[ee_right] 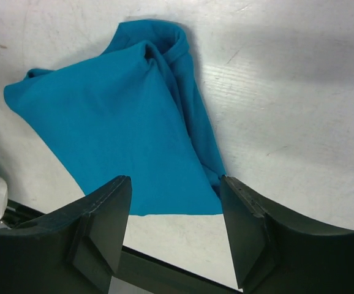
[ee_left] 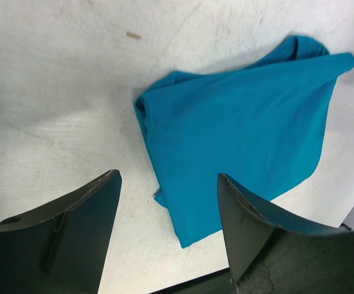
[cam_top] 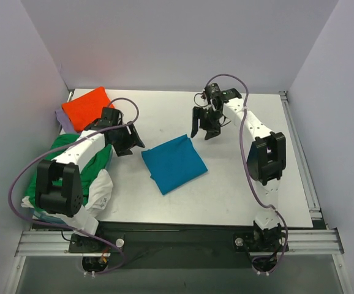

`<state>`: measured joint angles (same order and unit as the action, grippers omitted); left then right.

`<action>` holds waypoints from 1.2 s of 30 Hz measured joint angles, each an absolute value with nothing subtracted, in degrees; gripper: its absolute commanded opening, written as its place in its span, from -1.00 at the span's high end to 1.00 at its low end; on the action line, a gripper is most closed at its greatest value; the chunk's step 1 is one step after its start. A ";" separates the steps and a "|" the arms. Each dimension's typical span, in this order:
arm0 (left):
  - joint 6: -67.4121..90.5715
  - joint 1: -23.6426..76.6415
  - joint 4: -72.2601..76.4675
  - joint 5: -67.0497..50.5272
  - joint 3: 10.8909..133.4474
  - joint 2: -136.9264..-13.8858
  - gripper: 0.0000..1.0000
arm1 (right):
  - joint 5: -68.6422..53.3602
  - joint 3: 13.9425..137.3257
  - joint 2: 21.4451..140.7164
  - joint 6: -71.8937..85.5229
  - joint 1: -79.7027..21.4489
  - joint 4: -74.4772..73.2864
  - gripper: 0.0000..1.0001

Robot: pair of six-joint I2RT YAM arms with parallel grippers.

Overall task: Fold and stack the t-shirts
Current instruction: Fold the long partially folded tshirt into a neat square, then put the neatly folded tshirt into the corner of the board with the left arm

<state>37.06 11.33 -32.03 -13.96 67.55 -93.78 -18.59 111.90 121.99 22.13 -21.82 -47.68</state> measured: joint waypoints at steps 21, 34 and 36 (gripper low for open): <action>45.58 18.74 -15.81 -20.14 43.90 -84.44 -0.49 | -29.08 91.05 110.93 24.10 -27.79 -36.05 0.07; 50.26 19.88 -7.46 -21.71 40.18 -86.65 -0.51 | -26.37 87.07 119.28 24.14 -27.68 -34.68 0.12; 50.63 20.01 -7.09 -21.45 40.18 -87.64 -0.53 | -25.96 86.54 119.52 24.21 -27.68 -34.70 0.12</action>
<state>50.63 20.01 -7.09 -21.45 40.18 -87.64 -25.96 86.54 119.52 24.21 -27.68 -34.70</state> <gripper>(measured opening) 0.755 0.444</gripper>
